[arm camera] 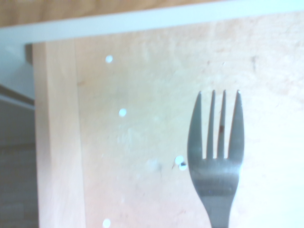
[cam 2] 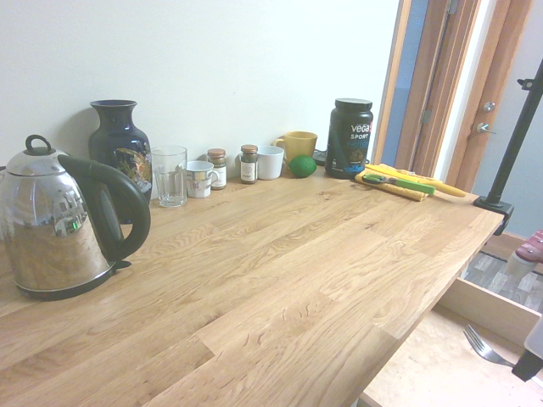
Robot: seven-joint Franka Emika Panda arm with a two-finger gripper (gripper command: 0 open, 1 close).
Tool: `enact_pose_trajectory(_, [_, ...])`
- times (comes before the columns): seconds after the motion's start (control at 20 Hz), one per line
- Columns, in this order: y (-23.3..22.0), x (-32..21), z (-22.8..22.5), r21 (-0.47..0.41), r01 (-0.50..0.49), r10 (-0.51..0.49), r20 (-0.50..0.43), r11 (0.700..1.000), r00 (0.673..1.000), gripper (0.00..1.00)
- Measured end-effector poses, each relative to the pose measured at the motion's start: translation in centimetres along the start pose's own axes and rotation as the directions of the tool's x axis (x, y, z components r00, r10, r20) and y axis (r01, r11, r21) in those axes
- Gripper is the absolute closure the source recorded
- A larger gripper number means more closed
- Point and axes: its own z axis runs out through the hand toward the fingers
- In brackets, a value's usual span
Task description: Put fork in the drawer
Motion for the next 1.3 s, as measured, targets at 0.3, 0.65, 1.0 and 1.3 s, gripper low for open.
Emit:
enact_pose_trajectory(0.3, [1.1, 1.2, 3.0, -0.022, -0.034, 0.034, 0.008, 0.999, 0.999, 1.00])
enact_pose_trajectory(0.65, [4.4, 2.6, 12.0, -0.066, -0.026, 0.028, 0.019, 0.997, 0.999, 1.00])
enact_pose_trajectory(1.0, [4.1, 4.6, 16.1, -0.076, -0.008, 0.010, 0.023, 0.997, 1.000, 1.00])
enact_pose_trajectory(1.3, [3.4, 4.8, 16.0, -0.071, -0.023, 0.025, 0.028, 0.997, 0.999, 0.00])
